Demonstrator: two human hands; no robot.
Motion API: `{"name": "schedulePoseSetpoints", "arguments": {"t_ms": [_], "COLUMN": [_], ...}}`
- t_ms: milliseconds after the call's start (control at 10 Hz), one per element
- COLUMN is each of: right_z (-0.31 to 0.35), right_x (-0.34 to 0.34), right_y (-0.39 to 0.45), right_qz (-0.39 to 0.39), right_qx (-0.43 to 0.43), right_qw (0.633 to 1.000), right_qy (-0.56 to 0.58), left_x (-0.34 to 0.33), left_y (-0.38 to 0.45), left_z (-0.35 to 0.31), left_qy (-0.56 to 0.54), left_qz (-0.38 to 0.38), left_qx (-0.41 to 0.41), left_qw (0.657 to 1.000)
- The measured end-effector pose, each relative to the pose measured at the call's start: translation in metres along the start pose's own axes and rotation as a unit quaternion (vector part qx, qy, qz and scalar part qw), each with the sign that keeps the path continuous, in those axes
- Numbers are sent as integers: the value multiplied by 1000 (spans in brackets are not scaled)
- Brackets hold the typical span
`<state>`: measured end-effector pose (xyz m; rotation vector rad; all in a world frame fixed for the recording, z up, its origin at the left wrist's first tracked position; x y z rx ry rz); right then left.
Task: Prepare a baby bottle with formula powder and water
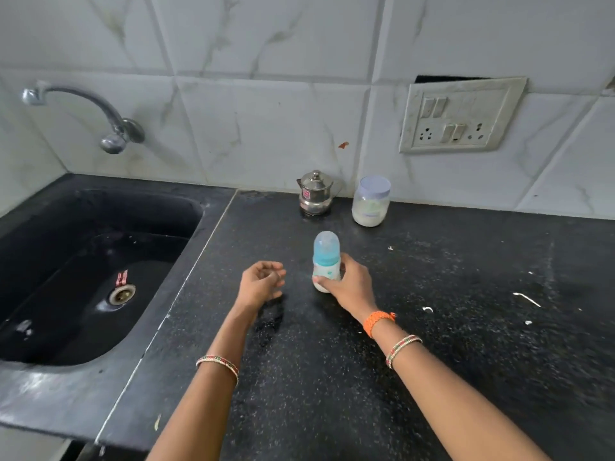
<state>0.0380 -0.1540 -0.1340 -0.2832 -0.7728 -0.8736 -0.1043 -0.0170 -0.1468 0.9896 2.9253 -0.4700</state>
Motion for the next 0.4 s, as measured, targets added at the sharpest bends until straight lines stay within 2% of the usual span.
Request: {"name": "schedulePoseSetpoints", "arguments": {"t_ms": [100, 200, 300, 400], "right_z": [-12, -6, -12, -12], "right_x": [8, 5, 9, 51], "right_y": [-9, -16, -27, -31], "right_qz": [16, 37, 57, -80], "right_qx": [5, 12, 23, 61], "right_qw": [1000, 999, 994, 978], "right_qy": [-23, -37, -95, -181], "left_x": [-19, -35, -42, -46], "left_y": [-1, -7, -8, -10], "left_z": [7, 4, -5, -31], "left_qy": [48, 75, 114, 184], "left_qz": [18, 1, 21, 41], "left_qx": [-19, -73, -116, -184], "left_qw": [999, 994, 986, 965]}}
Point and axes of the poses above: each hand's wrist, its own y-axis towards the middle knuckle, its own x-axis out of the back of the hand, z = x × y, the point moved 5 cm from there along y, towards the middle knuckle, and after that the axes turned 9 degrees about -y, right-handed, at the moved point
